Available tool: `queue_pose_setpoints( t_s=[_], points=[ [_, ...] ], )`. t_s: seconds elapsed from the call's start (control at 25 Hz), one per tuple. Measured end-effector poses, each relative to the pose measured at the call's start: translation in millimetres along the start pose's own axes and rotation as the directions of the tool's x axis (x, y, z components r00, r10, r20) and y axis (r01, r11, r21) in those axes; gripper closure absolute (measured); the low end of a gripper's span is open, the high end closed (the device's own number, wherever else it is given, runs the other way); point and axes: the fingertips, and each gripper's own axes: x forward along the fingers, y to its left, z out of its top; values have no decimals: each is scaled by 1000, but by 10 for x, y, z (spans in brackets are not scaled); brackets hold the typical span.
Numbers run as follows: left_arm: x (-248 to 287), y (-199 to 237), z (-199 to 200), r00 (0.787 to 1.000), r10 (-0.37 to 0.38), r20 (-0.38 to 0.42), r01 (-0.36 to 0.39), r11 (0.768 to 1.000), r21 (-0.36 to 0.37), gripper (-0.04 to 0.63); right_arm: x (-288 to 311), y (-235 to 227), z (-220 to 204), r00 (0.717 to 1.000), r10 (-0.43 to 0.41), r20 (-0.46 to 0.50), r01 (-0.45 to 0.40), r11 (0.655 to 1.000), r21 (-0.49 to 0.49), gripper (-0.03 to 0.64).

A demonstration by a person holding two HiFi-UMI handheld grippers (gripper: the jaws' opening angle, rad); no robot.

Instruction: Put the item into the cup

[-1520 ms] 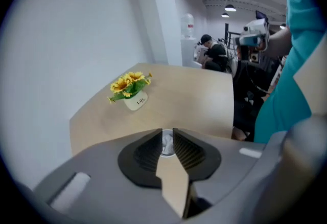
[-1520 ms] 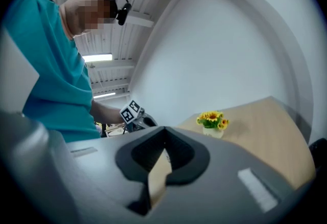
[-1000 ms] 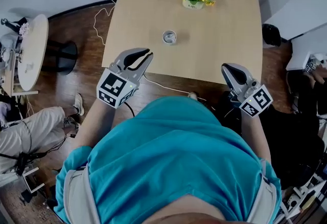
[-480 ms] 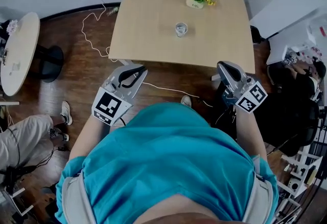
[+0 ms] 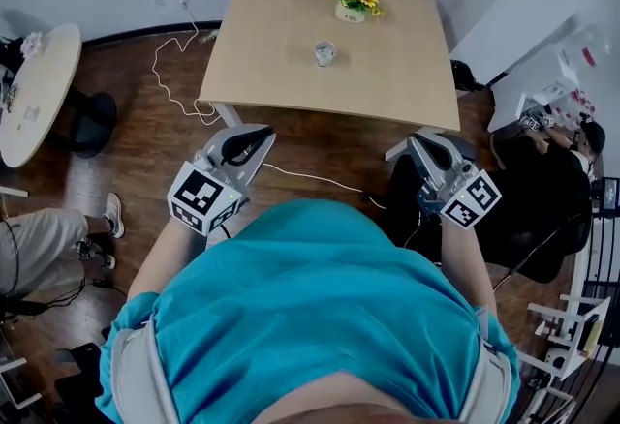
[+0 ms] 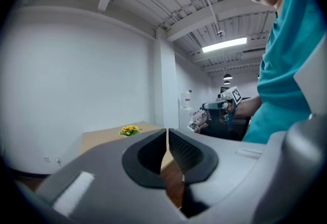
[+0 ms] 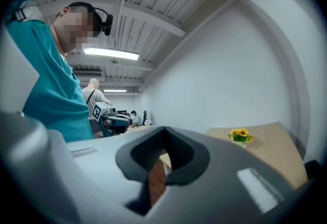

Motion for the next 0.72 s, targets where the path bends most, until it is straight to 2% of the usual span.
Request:
queue_pose_setpoints(
  t_s=[0.2,0.4,0.56,0.72],
  points=[
    [148,-798,24,999,43,19,-41,996,-78,584,-755,279,-169,998,62,-2,-62,998,-22,617],
    [287,-1633,63,999,49,24,-45,988,-147,590,-1606,472,-271,995,95,-16,-95,995,-9,617],
    [272,-1975,146,998,53,24,-50,991,-127,591,-1914,481,-271,997,81,12,-82,996,33,617],
    [63,-2040,166,997,73,35,-69,993,-100,591,-1936,614,-274,997,78,25,-79,995,57,617]
  ],
)
